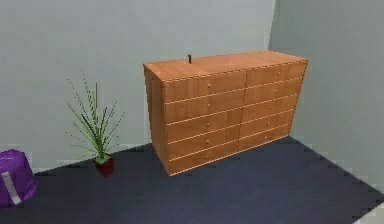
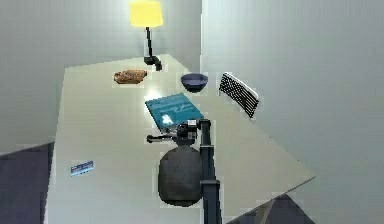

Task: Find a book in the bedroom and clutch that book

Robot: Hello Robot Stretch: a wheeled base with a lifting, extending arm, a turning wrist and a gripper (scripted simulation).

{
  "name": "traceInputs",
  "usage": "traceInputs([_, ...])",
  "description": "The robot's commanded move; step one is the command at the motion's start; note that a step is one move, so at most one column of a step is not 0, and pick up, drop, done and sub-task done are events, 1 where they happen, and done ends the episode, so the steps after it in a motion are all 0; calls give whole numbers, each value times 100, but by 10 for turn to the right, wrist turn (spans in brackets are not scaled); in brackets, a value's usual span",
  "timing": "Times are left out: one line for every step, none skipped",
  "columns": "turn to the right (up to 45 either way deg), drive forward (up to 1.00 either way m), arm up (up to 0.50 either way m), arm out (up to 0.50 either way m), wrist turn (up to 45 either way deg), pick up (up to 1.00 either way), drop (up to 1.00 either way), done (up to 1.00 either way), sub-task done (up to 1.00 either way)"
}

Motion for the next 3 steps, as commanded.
traceInputs([0,0,0,0,0,100,0,0,0])
traceInputs([0,0,10,0,0,0,0,0,0])
traceInputs([0,0,0,0,0,0,0,100,0])
